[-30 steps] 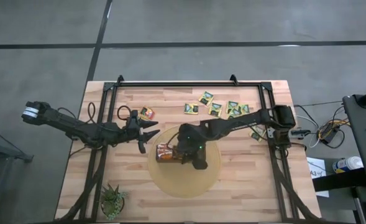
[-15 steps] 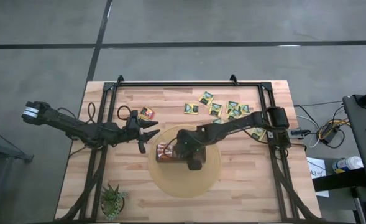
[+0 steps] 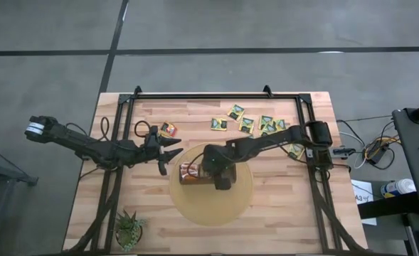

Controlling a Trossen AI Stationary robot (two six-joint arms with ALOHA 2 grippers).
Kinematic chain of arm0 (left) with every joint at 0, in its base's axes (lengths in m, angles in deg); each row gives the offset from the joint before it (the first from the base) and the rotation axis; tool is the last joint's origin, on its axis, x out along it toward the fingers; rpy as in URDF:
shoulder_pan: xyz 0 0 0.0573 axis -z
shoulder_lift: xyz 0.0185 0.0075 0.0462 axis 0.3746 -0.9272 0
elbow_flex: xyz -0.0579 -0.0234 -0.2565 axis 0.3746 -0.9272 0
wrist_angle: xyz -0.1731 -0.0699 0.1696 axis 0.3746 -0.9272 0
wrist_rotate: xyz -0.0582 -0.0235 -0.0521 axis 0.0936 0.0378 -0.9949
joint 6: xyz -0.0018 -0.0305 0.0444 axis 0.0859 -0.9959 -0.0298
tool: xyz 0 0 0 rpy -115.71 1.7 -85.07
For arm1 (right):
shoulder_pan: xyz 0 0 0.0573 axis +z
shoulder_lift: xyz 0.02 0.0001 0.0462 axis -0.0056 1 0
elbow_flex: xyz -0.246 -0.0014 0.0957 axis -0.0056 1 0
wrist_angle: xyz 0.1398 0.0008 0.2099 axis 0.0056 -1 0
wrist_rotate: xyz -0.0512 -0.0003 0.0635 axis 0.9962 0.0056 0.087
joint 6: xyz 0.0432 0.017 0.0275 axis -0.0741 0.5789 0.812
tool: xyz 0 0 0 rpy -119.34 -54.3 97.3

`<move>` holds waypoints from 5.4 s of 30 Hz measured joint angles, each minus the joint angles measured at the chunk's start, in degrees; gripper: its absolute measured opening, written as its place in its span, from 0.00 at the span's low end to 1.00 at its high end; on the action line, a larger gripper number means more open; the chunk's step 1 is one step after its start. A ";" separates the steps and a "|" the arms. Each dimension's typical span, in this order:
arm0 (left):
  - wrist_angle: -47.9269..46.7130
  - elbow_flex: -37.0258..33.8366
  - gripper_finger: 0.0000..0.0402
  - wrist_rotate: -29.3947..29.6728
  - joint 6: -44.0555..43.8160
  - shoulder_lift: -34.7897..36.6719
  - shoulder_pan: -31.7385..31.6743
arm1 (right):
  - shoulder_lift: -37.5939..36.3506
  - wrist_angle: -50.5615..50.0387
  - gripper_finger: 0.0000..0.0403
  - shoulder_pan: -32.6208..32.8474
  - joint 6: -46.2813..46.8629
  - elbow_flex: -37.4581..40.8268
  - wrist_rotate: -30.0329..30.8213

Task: Pick & Place Tea
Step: Put the orange tea bag into the middle section of the wooden organizer

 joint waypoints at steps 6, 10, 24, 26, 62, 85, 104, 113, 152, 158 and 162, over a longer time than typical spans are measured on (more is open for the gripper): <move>0.04 0.00 0.42 0.00 -0.08 0.00 -0.01 | -3.29 0.90 0.02 -0.17 -0.40 -0.08 -7.72; 0.28 0.00 0.42 0.04 -0.41 0.00 0.00 | -6.04 0.27 0.02 -0.30 -0.95 -0.09 -7.75; -12.93 4.54 0.42 8.71 -2.84 -0.09 -0.04 | -21.73 2.50 0.02 -4.99 -5.30 10.33 -7.92; -20.76 7.23 0.42 10.96 -5.18 -0.10 0.01 | -25.28 5.99 0.02 -6.24 -6.34 14.59 -7.92; -88.03 24.91 0.42 -6.62 -33.33 -24.17 -22.44 | -58.49 64.05 0.02 -29.88 -3.67 66.54 -14.90; -82.88 32.83 0.42 -13.30 -24.60 -42.79 -34.85 | -58.43 62.55 0.02 -30.97 -3.87 66.27 -15.03; -82.54 32.30 0.07 -19.58 -21.15 -48.11 -36.74 | -58.43 62.20 0.02 -30.93 -3.89 66.23 -15.03; -89.55 33.72 0.00 -23.04 -21.59 -46.39 -35.60 | -58.43 62.21 0.02 -30.93 -3.52 66.23 -15.03; -78.78 42.36 0.11 -23.91 -21.53 -40.08 -23.83 | -58.45 62.01 0.02 -30.95 -6.99 66.20 -14.90; -78.68 42.33 0.29 -23.98 -21.50 -43.00 -23.84 | -58.45 61.75 0.02 -30.95 -7.14 66.20 -14.90; -78.73 42.18 0.39 -23.33 -21.50 -44.50 -23.84 | -58.45 61.72 0.02 -30.95 -7.17 66.21 -14.90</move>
